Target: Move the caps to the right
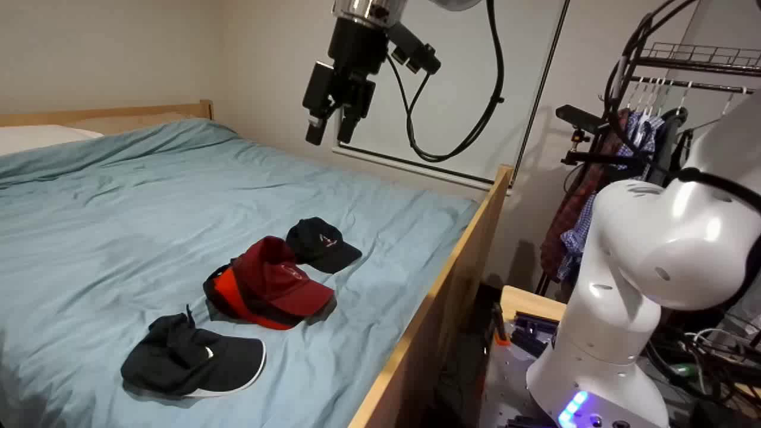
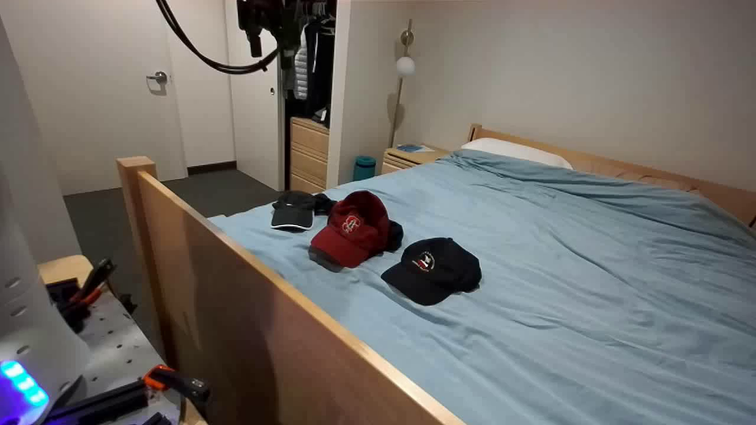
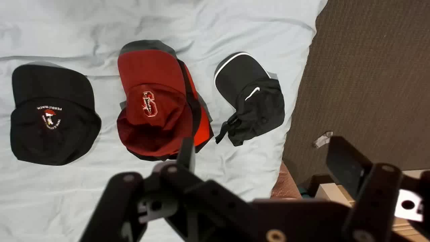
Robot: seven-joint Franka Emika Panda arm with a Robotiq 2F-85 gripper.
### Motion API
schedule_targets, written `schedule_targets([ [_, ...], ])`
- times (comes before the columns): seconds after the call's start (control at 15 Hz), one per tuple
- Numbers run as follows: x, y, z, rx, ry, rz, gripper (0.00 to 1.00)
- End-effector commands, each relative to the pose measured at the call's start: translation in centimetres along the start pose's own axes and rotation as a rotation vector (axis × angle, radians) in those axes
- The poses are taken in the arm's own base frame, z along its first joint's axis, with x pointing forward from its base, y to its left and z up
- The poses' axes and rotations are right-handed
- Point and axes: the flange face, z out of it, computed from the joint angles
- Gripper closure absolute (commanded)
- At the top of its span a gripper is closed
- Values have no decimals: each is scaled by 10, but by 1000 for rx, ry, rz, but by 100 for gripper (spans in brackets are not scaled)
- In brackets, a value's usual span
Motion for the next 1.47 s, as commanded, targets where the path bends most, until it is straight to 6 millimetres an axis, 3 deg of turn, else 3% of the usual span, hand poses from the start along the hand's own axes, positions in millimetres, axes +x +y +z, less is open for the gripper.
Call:
schedule_targets([
  [0.0, 0, 0, 0, 0, -1, 0, 0],
  [0.27, 26, 18, 55, 32, -37, -15, 0],
  [0.6, 59, 48, 150, -18, -25, -24, 0],
  [0.8, 63, 63, 203, -25, -90, -73, 0],
  [0.87, 64, 66, 213, -18, -113, -75, 0],
  [0.93, 67, 66, 212, -18, -113, -43, 0],
  [1.0, 56, 63, 212, -29, -120, -39, 0],
  [1.27, 66, 64, 217, -29, -119, -36, 0],
  [1.4, 65, 66, 232, -70, -141, -65, 0],
])
